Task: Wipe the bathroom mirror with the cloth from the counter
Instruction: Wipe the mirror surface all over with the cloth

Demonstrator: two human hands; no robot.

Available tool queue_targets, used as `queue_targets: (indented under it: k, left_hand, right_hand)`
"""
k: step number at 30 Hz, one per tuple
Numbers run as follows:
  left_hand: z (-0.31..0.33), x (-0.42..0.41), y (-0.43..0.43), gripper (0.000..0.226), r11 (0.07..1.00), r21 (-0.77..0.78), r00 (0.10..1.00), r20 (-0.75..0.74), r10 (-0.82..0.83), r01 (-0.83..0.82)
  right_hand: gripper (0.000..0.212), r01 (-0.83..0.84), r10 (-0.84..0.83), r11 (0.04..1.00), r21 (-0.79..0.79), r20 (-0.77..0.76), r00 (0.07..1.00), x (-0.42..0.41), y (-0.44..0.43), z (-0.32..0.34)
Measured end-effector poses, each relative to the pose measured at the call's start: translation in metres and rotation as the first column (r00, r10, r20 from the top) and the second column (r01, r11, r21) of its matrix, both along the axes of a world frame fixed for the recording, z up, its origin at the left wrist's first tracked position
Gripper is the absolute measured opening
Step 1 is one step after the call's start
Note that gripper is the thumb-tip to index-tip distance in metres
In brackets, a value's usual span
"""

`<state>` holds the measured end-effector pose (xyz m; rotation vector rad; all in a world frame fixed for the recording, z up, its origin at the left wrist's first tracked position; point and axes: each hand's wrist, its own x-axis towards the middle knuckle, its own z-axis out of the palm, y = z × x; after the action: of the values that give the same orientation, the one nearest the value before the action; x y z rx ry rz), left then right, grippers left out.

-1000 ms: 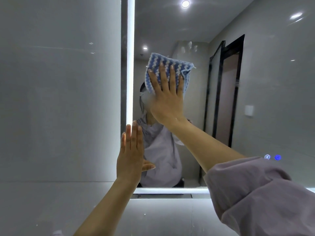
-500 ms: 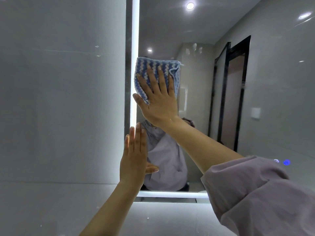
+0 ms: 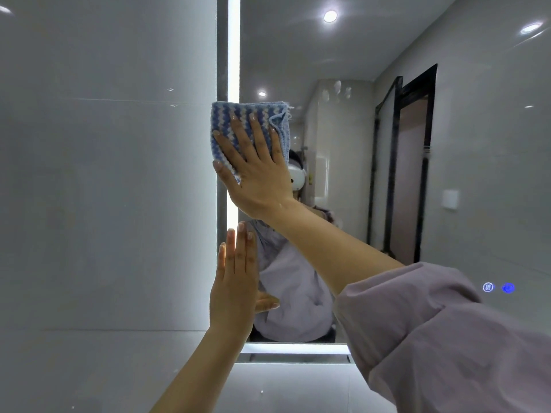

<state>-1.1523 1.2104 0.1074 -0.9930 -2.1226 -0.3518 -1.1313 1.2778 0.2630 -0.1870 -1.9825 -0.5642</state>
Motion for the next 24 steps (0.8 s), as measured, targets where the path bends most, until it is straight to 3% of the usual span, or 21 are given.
queue_targets:
  k: [9, 15, 24]
  left_hand:
    - [-0.002, 0.001, -0.001, 0.123, 0.996, -0.062, 0.998, 0.011, 0.063, -0.062]
    - [0.000, 0.010, -0.007, 0.117, 0.999, -0.010, 0.997, -0.060, 0.041, -0.042]
    - [-0.003, 0.010, -0.007, 0.120, 0.998, -0.039, 0.999, -0.013, 0.053, -0.054]
  right_hand:
    - [0.055, 0.091, -0.091, 0.992, 0.090, -0.003, 0.996, 0.004, 0.009, 0.003]
    - [0.054, 0.111, -0.121, 0.972, 0.209, 0.035, 0.992, 0.027, 0.030, 0.018]
    - [0.055, 0.211, -0.201, 0.972, 0.100, -0.102, 0.974, 0.086, 0.091, 0.050]
